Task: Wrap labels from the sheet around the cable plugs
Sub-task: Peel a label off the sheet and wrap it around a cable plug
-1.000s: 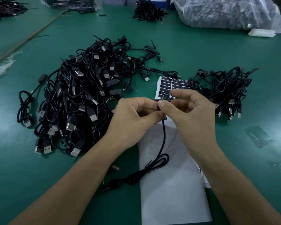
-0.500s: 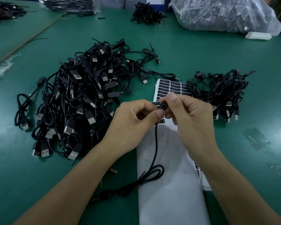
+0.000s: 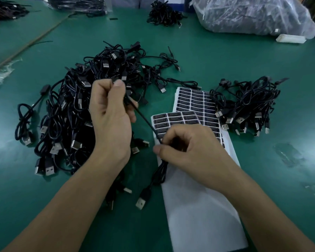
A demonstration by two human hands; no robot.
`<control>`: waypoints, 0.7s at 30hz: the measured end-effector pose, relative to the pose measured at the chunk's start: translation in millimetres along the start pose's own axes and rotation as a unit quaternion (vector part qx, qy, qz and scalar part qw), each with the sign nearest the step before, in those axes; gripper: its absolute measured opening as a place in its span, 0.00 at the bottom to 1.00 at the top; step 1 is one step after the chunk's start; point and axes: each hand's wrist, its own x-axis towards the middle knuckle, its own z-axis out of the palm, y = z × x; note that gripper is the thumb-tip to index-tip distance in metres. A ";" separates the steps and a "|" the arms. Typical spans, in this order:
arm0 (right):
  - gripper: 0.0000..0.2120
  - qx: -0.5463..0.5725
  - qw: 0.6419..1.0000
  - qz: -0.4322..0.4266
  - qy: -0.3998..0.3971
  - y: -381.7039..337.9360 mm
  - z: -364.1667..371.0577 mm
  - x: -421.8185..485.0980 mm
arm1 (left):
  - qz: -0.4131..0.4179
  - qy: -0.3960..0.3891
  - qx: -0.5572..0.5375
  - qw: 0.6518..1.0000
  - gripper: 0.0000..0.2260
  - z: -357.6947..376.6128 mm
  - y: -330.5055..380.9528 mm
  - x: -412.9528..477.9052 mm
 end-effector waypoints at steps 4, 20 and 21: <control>0.07 0.100 0.995 -0.017 0.023 -4.7 -12.8 0.2 | -0.029 0.036 -0.032 0.998 0.15 -3.2 -2.8 2.6; 0.09 -0.186 0.882 0.205 0.381 27.2 -129.6 44.0 | 0.164 -0.369 0.611 0.681 0.39 3.8 -10.3 -19.2; 0.15 -0.191 0.878 0.216 0.381 29.3 -129.2 43.1 | 0.162 -0.380 0.614 0.672 0.42 3.2 -10.4 -18.6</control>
